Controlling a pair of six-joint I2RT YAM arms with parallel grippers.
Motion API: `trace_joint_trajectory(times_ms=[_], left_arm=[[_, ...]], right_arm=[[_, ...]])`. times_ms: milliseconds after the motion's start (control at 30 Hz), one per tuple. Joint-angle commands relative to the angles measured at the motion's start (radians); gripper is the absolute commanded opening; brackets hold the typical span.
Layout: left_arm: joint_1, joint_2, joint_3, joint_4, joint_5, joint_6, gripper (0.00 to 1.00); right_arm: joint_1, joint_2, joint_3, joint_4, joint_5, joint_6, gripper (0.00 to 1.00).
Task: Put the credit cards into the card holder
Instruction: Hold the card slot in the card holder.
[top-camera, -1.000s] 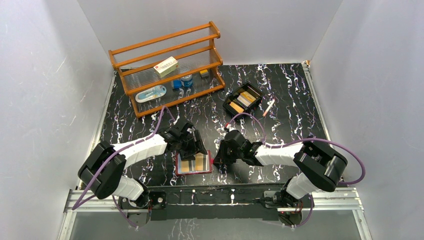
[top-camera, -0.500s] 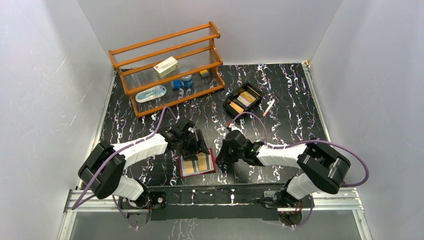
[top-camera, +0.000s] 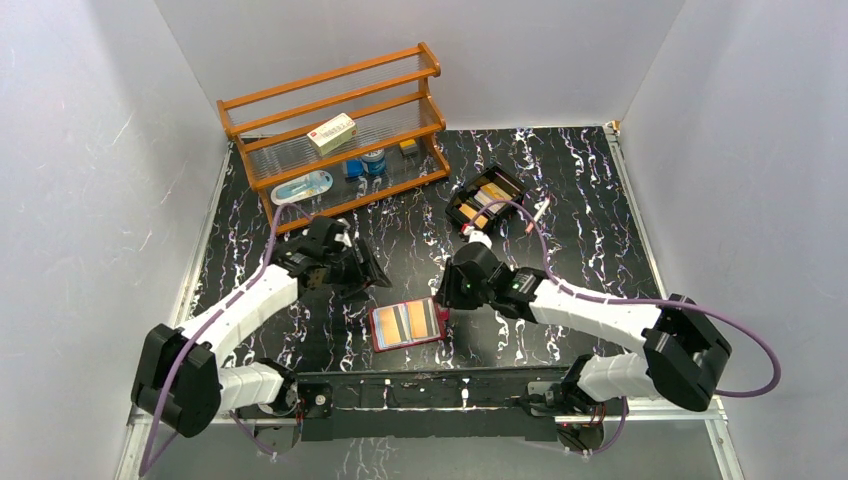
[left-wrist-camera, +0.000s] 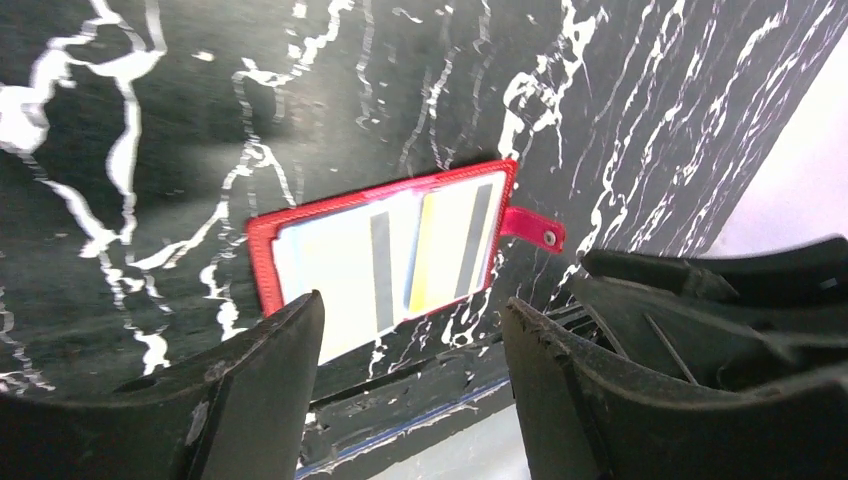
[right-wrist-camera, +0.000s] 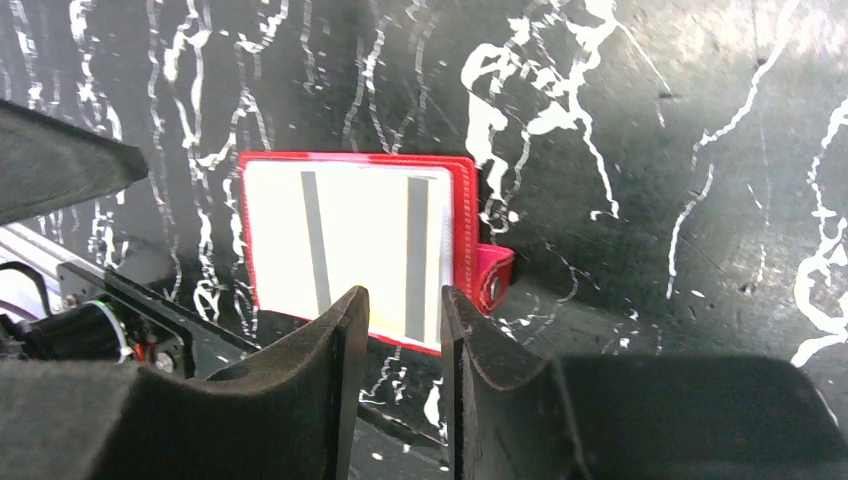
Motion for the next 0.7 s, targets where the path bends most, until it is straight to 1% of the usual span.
trace_joint_trajectory(times_ms=[0, 100, 167, 233, 367, 433, 533, 567, 633, 667], left_arm=[[0.107, -0.043, -0.039, -0.051, 0.150, 0.071, 0.62], [0.116, -0.052, -0.081, -0.047, 0.159, 0.076, 0.60], [0.119, -0.048, -0.100, -0.067, 0.140, 0.083, 0.59], [0.118, -0.057, -0.129, -0.077, 0.122, 0.084, 0.59], [0.118, -0.056, -0.187, -0.028, 0.129, 0.067, 0.60], [0.118, -0.038, -0.208, 0.006, 0.146, 0.054, 0.62], [0.118, -0.015, -0.237, 0.051, 0.146, 0.045, 0.63], [0.119, -0.008, -0.246, 0.073, 0.148, 0.040, 0.64], [0.119, 0.004, -0.267, 0.116, 0.176, 0.026, 0.64], [0.119, 0.005, -0.278, 0.137, 0.198, 0.019, 0.64]], right_arm=[[0.037, 0.014, 0.119, -0.082, 0.063, -0.008, 0.41], [0.071, 0.076, 0.168, -0.062, 0.056, -0.012, 0.40], [0.088, 0.124, 0.197, -0.043, 0.040, -0.014, 0.35], [0.098, 0.179, 0.225, -0.017, 0.024, -0.051, 0.30], [0.101, 0.307, 0.312, -0.019, -0.044, -0.107, 0.23], [0.101, 0.362, 0.345, -0.024, -0.062, -0.129, 0.21], [0.103, 0.406, 0.370, -0.064, -0.030, -0.146, 0.22], [0.103, 0.411, 0.371, -0.086, -0.002, -0.152, 0.23], [0.103, 0.409, 0.372, -0.155, 0.080, -0.167, 0.31], [0.103, 0.400, 0.368, -0.187, 0.118, -0.176, 0.32]])
